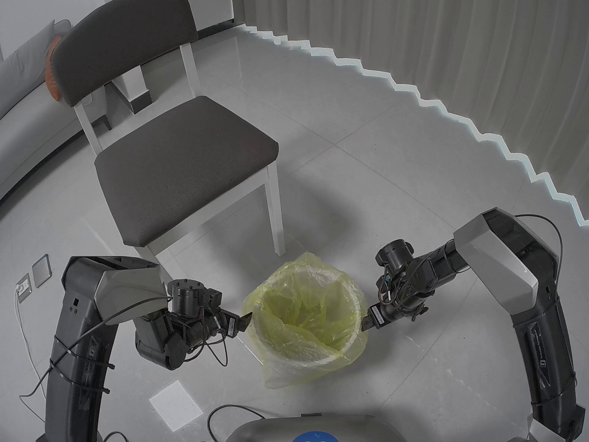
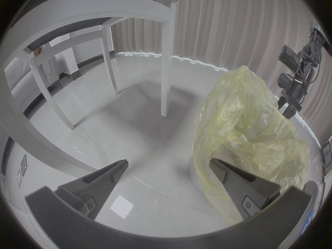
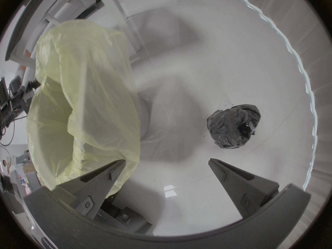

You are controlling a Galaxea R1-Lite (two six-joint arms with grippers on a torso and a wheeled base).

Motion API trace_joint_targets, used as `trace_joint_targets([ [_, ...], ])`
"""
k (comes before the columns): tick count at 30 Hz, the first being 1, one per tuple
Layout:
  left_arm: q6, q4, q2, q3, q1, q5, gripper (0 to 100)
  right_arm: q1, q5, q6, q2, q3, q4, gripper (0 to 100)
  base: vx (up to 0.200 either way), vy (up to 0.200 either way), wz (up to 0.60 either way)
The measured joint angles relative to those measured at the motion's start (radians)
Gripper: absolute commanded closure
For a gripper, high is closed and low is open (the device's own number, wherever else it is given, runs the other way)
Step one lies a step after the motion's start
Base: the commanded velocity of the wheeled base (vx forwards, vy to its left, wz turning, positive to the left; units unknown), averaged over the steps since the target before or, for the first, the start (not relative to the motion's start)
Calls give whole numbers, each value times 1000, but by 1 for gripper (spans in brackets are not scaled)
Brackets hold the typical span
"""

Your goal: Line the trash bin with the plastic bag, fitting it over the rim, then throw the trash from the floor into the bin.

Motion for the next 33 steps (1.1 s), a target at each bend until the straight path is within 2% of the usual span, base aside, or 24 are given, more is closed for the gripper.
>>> trace_joint_targets([
  [11,8,-20,-22,58,16,1,0,-25,0,3,-60,39,67,0,0,0,0],
  [21,-2,-178,-56,169,41,-2,0,-55,2,20,-217,93,70,0,0,0,0],
  [25,-4,-229,-78,219,44,-21,0,-36,3,46,-270,98,66,0,0,0,0],
  [33,-2,-235,-121,263,46,-35,0,24,1,88,-308,64,43,0,0,0,0],
])
